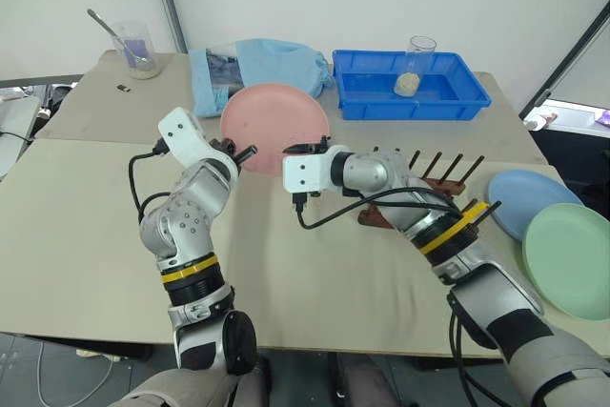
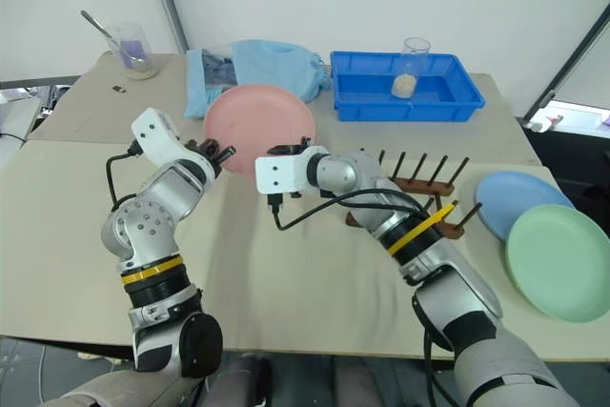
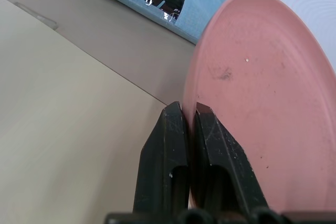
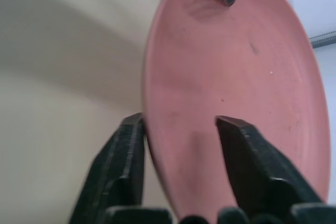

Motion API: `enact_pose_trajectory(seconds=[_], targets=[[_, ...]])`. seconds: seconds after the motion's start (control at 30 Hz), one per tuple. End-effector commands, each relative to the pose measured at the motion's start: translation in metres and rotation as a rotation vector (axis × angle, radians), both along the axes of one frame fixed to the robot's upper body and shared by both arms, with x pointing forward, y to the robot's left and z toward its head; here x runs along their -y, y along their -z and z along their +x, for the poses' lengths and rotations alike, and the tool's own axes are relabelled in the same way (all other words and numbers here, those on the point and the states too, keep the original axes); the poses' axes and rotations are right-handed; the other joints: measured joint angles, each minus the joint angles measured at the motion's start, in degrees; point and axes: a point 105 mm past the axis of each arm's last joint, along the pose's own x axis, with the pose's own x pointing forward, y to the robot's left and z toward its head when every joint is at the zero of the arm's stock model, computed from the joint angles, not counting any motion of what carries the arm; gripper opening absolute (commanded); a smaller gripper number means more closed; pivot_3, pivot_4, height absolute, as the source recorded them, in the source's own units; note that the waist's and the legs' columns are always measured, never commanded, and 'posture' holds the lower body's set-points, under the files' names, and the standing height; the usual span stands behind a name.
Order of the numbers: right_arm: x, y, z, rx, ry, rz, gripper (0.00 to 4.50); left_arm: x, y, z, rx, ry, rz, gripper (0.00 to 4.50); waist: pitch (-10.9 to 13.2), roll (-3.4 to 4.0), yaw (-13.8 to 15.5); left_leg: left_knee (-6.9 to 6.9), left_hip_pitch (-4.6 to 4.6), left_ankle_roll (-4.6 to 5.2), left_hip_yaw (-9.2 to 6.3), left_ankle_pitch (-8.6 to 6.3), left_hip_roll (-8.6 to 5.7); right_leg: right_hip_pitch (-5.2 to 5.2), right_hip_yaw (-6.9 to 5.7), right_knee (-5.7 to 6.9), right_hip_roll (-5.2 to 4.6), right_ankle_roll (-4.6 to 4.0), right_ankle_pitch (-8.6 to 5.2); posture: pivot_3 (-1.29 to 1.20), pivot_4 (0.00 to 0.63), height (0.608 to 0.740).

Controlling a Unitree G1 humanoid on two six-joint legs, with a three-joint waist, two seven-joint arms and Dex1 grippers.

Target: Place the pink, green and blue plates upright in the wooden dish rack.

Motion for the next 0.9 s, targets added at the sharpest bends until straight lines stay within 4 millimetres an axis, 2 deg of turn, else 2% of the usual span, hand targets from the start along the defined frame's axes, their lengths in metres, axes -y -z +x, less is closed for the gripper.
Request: enact_pose_trajectory(seconds=[0.03,0.1,0.13,0.2,0.33,0.47,0.53,0.63,0.7,0.77,0.9], targets=[[-0.003,-0.011,0.002,0.074,-0.020,0.007,0.96,0.001,-0.017,-0.005,0.044,0.013,0.018,0.00,0.00,0.00,-0.01,0.00,0.00,0.00,0.00,0.00,0.00,0.00,0.00,0.00,0.00,0.00,0.00,0.00,0.150,0.696],[-0.004,-0.010,0.003,0.080,-0.023,0.011,0.22,-0.002,-0.015,-0.008,0.028,0.019,0.045,0.00,0.00,0.00,-0.12,0.00,0.00,0.00,0.01,0.00,0.00,0.00,0.00,0.00,-0.01,0.00,0.00,0.00,0.150,0.696],[-0.005,-0.010,0.003,0.083,-0.025,0.015,0.04,-0.002,-0.013,-0.009,0.019,0.029,0.055,0.00,0.00,0.00,-0.25,0.00,0.00,0.00,0.01,0.00,0.00,0.00,0.00,0.00,0.00,0.00,0.00,0.00,0.150,0.696],[-0.005,-0.011,0.004,0.089,-0.024,0.020,0.04,-0.002,-0.010,-0.015,0.016,0.083,0.063,0.00,0.00,0.00,-0.38,0.00,0.01,0.00,-0.01,0.00,0.01,0.00,0.00,0.02,0.01,0.00,0.00,0.00,0.150,0.696],[-0.004,-0.012,0.005,0.107,-0.025,0.020,0.00,-0.007,-0.016,-0.035,0.063,0.258,0.072,1.57,0.00,0.01,-1.04,0.00,0.02,-0.02,-0.03,0.01,0.03,-0.01,0.00,0.07,0.02,-0.01,0.00,0.00,0.150,0.696],[-0.002,-0.013,0.007,0.126,-0.020,0.028,0.00,-0.031,-0.030,-0.064,0.121,0.479,0.076,3.52,0.02,0.02,-1.76,0.00,0.04,-0.09,-0.10,0.05,0.04,-0.01,-0.03,0.11,0.02,-0.02,0.01,0.00,0.150,0.696],[-0.003,-0.019,0.009,0.137,-0.017,0.058,0.00,-0.041,-0.041,-0.083,0.169,0.576,0.153,4.42,0.03,0.02,-2.53,-0.01,0.09,-0.11,-0.13,0.06,0.08,-0.01,-0.04,0.14,0.07,-0.06,0.02,0.00,0.150,0.696],[-0.001,-0.038,0.011,0.149,-0.001,0.149,0.00,-0.049,-0.057,-0.097,0.259,0.647,0.199,4.47,0.05,0.04,-2.83,-0.05,0.11,-0.14,-0.17,0.08,0.09,-0.01,-0.08,0.16,0.08,-0.13,-0.01,0.00,0.150,0.696],[0.005,-0.057,0.012,0.118,0.024,0.260,0.00,-0.047,-0.062,-0.101,0.305,0.689,0.240,4.47,0.05,0.03,-2.58,-0.05,0.10,-0.22,-0.16,0.12,0.08,0.00,-0.11,0.15,0.04,-0.13,-0.02,0.00,0.150,0.696],[0.019,-0.081,0.009,0.068,0.041,0.398,0.00,-0.033,-0.058,-0.105,0.315,0.769,0.350,4.47,0.07,0.04,-2.36,-0.04,0.07,-0.27,-0.15,0.16,0.07,0.01,-0.11,0.13,0.02,-0.13,-0.01,0.00,0.150,0.696],[0.067,-0.127,-0.003,-0.081,0.080,0.707,0.00,-0.001,-0.054,-0.107,0.411,0.906,0.504,4.47,0.10,0.07,-0.86,-0.05,0.05,-0.29,-0.15,0.16,0.07,0.03,-0.13,0.09,-0.01,-0.13,-0.02,0.00,0.150,0.696]])
